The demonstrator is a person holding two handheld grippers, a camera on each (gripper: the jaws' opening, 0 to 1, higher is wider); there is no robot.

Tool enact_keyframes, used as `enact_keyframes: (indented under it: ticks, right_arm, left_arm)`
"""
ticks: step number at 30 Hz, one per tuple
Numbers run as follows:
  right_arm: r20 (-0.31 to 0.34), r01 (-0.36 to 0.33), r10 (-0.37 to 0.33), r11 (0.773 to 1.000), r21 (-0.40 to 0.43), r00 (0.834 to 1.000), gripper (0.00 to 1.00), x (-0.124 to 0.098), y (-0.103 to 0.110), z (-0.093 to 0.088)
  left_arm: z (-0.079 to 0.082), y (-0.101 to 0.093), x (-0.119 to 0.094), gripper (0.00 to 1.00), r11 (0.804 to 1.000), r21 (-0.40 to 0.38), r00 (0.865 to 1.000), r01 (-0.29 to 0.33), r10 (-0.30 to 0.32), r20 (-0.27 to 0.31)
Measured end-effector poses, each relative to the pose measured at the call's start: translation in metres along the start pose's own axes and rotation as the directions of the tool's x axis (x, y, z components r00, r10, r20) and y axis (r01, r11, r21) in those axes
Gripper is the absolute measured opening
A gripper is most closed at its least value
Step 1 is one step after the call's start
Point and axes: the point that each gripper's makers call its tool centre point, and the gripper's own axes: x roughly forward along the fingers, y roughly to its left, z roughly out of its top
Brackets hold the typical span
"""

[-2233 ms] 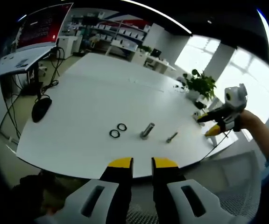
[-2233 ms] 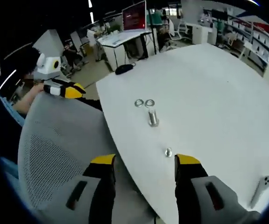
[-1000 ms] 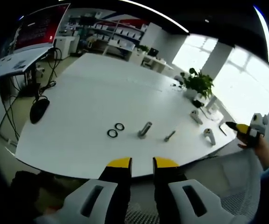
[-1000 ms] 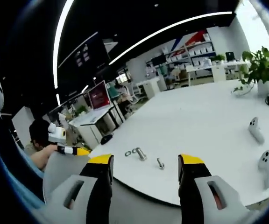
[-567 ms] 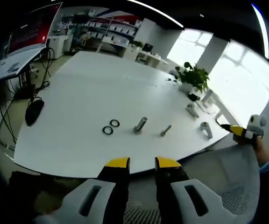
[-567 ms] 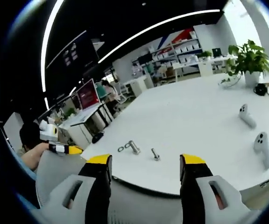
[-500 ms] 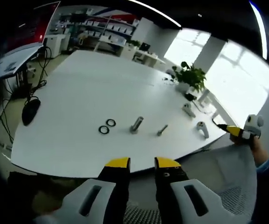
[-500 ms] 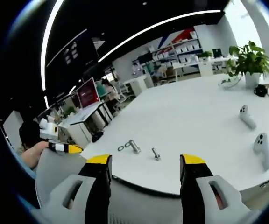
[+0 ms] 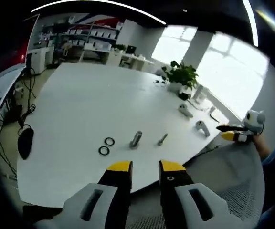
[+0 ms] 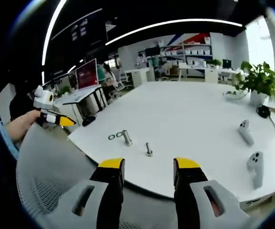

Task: Place the washer onto the threaded stud by aligning its center hole with the stud, sliding it down to the base, and recovering from edge contact or off-axis alignment until the washer reaches the visible bottom stop.

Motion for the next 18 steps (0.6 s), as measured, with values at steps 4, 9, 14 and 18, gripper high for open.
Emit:
enact_keyframes:
  ticks: [4,9,14,18]
  right_arm:
    - [0.001,0.001,-0.001,1.0,-0.002,1.0,0.37,-0.001,-0.002,-0.001]
    - [0.009,-0.007,0.007,1.0,0.002,1.0,0.37,-0.001,-0.001,-0.001]
    - [0.013,-0.008,0.008,1.0,0.009,1.0,0.36,0.0,-0.001,-0.001]
    - [0.014,-0.002,0.002,1.0,0.012,1.0,0.37,0.0,-0.001,-0.001]
  left_arm:
    - [0.019,0.009,0.012,0.34,0.996,0.085,1.0,0.012,-0.011,-0.015]
    - [0.034,0.018,0.03,0.4,0.993,0.106,0.996,0.048,-0.039,-0.083]
    - [0.038,0.035,0.052,0.4,0.971,0.233,0.987,0.052,-0.015,-0.159]
    - [0.016,0.049,0.067,0.37,0.909,0.402,0.954,0.11,0.017,-0.3]
